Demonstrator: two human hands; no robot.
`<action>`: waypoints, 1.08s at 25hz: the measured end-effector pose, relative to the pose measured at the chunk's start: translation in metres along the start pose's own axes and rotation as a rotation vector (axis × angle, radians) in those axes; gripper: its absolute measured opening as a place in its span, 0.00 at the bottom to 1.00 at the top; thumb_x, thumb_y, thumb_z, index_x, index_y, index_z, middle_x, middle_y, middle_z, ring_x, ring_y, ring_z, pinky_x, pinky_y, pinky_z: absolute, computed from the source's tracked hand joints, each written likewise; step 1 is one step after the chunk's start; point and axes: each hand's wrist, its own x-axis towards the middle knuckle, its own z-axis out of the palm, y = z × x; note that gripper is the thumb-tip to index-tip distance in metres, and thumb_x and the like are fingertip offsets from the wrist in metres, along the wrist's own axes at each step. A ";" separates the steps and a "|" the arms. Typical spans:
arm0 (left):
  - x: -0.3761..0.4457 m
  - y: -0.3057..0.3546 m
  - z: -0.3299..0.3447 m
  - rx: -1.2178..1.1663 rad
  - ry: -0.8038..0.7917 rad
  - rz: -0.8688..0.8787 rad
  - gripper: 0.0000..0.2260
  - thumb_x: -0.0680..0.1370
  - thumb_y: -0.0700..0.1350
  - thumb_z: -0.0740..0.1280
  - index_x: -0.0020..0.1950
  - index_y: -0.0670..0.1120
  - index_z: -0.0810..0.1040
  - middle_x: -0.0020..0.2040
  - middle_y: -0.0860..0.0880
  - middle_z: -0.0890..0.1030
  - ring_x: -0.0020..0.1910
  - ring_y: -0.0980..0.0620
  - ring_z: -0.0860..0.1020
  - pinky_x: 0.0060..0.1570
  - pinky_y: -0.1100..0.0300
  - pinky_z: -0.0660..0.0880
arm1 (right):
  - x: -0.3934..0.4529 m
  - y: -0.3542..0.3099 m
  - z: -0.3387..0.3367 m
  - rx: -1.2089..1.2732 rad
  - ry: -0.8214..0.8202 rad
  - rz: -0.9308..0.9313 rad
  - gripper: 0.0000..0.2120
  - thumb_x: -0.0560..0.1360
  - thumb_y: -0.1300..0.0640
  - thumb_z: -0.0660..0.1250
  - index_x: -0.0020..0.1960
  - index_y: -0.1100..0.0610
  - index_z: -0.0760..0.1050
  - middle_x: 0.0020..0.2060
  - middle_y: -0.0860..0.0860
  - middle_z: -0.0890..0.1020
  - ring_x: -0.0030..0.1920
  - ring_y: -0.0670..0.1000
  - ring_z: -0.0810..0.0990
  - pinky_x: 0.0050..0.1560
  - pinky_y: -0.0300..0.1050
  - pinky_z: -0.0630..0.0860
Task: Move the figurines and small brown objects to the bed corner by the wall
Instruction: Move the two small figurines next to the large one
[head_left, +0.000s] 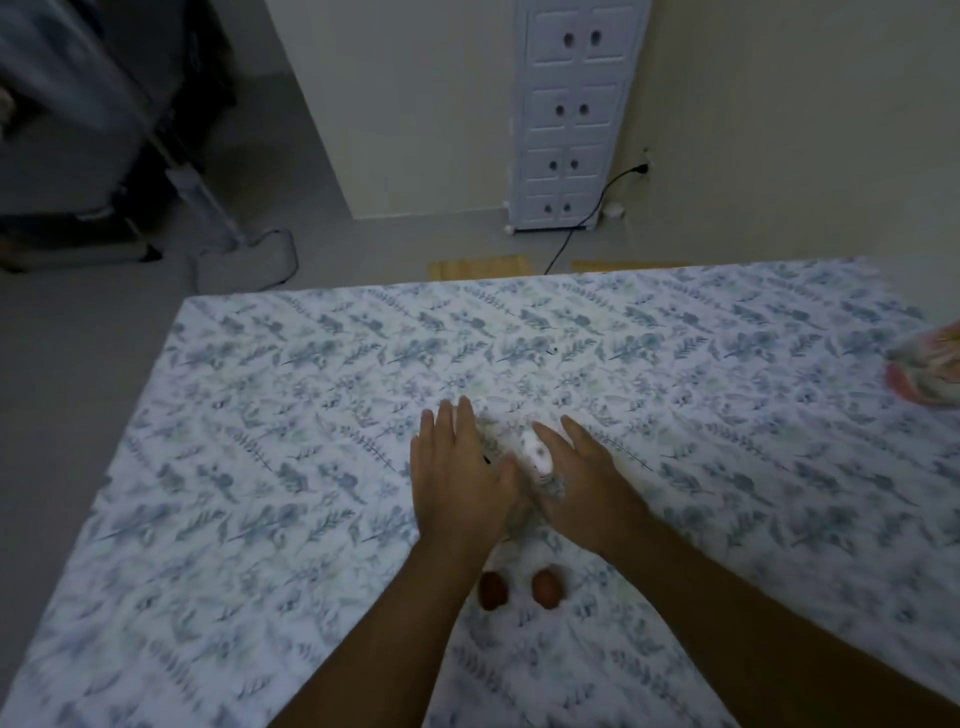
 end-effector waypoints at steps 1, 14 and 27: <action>0.001 -0.009 -0.001 -0.030 -0.061 -0.060 0.40 0.78 0.58 0.65 0.82 0.47 0.48 0.82 0.44 0.54 0.80 0.43 0.52 0.77 0.46 0.54 | 0.005 -0.004 0.006 -0.018 -0.030 0.004 0.39 0.77 0.55 0.72 0.82 0.45 0.56 0.83 0.52 0.52 0.82 0.58 0.54 0.77 0.59 0.63; 0.009 0.024 0.025 -0.349 -0.147 0.025 0.23 0.71 0.44 0.75 0.64 0.49 0.75 0.55 0.50 0.79 0.55 0.50 0.78 0.51 0.58 0.74 | -0.002 0.039 -0.025 0.080 0.275 0.092 0.32 0.65 0.57 0.82 0.67 0.57 0.77 0.60 0.55 0.82 0.61 0.56 0.80 0.59 0.48 0.77; 0.004 0.336 0.193 -0.289 -0.448 0.570 0.20 0.69 0.44 0.76 0.60 0.48 0.78 0.49 0.50 0.84 0.45 0.53 0.79 0.38 0.66 0.69 | -0.121 0.297 -0.183 0.285 0.782 0.481 0.30 0.64 0.61 0.83 0.64 0.61 0.78 0.60 0.58 0.79 0.62 0.57 0.77 0.62 0.51 0.76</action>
